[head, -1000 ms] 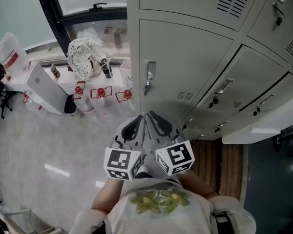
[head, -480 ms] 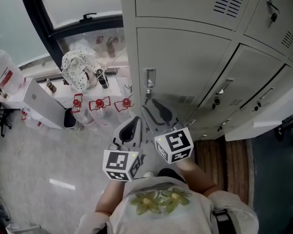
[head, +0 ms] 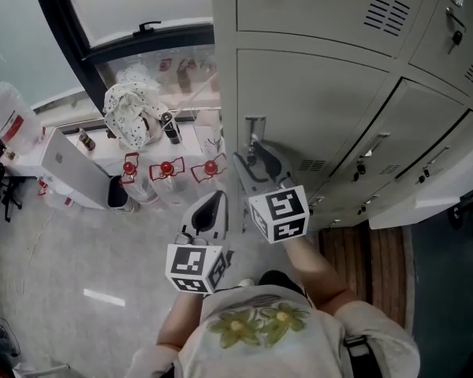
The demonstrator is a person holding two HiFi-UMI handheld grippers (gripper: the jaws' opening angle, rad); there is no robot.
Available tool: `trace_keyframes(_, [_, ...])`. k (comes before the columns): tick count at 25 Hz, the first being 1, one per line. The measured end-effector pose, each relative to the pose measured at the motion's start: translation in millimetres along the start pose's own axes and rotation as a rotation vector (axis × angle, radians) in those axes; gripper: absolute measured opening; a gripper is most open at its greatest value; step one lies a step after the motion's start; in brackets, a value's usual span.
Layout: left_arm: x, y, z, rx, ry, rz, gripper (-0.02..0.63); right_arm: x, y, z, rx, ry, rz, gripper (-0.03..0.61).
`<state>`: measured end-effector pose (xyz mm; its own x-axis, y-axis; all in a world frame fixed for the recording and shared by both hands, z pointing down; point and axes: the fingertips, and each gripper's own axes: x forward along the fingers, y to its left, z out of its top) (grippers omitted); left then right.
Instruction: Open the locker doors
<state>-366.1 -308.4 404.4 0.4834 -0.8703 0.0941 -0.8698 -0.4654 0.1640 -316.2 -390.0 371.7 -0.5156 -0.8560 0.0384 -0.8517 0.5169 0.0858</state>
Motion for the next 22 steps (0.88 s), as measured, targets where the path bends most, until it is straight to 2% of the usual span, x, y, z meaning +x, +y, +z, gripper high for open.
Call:
trace_keyframes(12, [-7, 19, -3, -0.017, 0.009, 0.028, 0.028, 30, -11, -6, 0.000, 0.034, -0.056, 0.173])
trace_keyframes(22, [-15, 36, -4, -0.034, 0.010, 0.065, 0.028, 33, -11, -6, -0.014, 0.046, -0.110, 0.173])
